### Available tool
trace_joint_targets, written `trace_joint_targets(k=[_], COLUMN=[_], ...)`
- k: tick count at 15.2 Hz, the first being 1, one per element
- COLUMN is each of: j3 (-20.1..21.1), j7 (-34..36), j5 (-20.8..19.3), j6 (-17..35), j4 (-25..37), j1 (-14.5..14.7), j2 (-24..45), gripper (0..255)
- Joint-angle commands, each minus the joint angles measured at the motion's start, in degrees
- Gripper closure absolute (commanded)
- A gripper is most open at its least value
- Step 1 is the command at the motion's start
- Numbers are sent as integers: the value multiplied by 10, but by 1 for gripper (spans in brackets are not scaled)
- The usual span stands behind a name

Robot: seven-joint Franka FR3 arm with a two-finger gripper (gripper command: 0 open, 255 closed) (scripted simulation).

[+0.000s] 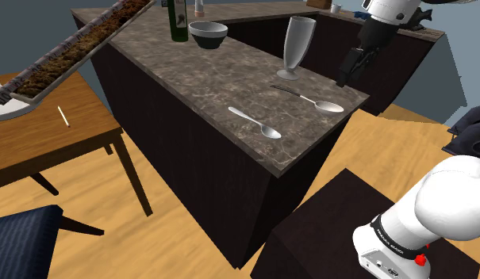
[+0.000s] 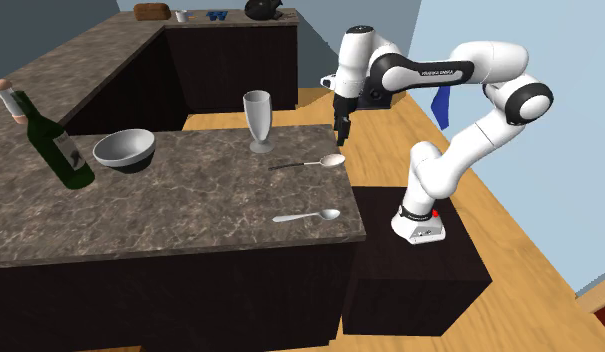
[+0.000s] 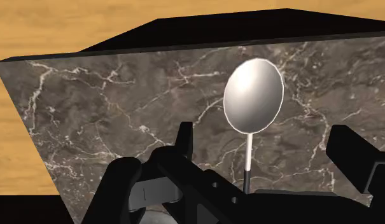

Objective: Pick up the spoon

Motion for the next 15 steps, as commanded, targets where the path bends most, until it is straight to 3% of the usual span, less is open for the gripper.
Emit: trace_joint_targets(k=[1, 15], j3=[0, 99], j7=[0, 113], j5=[0, 97], j6=[0, 19], j4=[0, 132], j1=[0, 67], j2=[0, 228], gripper=[0, 0])
